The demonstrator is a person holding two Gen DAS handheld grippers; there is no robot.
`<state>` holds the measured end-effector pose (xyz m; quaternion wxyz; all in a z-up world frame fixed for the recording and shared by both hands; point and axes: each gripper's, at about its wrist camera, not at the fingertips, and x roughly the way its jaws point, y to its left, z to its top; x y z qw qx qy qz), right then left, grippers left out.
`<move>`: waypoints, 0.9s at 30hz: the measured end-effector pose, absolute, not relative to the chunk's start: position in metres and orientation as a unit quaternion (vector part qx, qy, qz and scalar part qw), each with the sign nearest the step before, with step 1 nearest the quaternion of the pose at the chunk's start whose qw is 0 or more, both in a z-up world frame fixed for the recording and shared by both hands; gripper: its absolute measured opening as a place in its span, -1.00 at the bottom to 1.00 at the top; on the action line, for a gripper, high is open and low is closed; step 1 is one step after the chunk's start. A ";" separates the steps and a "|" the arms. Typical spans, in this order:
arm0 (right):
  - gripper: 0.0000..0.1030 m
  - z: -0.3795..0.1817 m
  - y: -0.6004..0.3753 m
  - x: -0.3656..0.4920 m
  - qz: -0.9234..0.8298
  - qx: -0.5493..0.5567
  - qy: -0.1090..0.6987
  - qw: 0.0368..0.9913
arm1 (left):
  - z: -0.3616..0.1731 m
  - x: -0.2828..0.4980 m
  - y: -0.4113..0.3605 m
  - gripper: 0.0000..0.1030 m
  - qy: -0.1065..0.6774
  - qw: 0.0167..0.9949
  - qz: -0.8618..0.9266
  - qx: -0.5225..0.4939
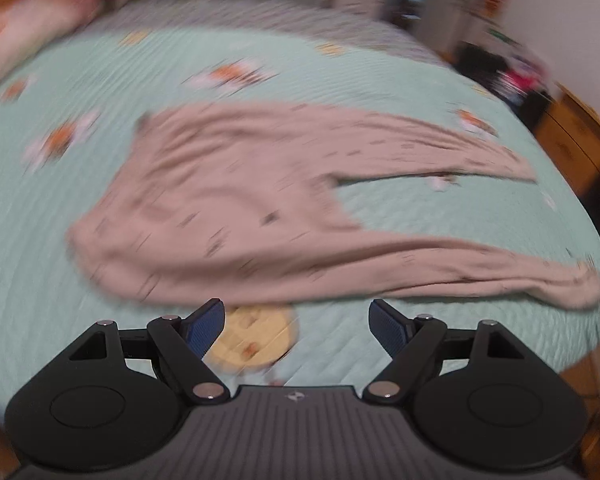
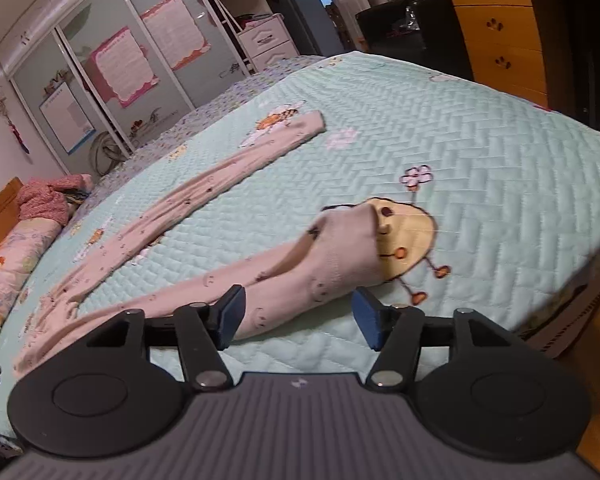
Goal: Fold clothes
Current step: 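Lay the pants leg down with the right gripper and open it, then grasp the pants crotch with the left gripper while the right gripper grasps the leg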
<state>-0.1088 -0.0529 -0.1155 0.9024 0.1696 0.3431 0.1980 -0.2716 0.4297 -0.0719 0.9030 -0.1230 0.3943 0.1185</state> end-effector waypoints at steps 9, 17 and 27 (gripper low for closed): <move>0.31 -0.121 -0.040 -0.113 0.202 0.174 0.359 0.895 | -0.088 -0.174 0.396 0.54 0.401 0.916 0.015 0.004; 0.39 -0.131 -0.038 -0.113 0.193 0.192 0.377 0.885 | -0.116 -0.125 0.378 0.17 0.459 0.884 -0.084 0.040; 0.39 -0.127 -0.042 -0.107 0.176 0.187 0.367 0.894 | -0.106 -0.139 0.375 -0.86 0.439 0.893 -0.101 0.024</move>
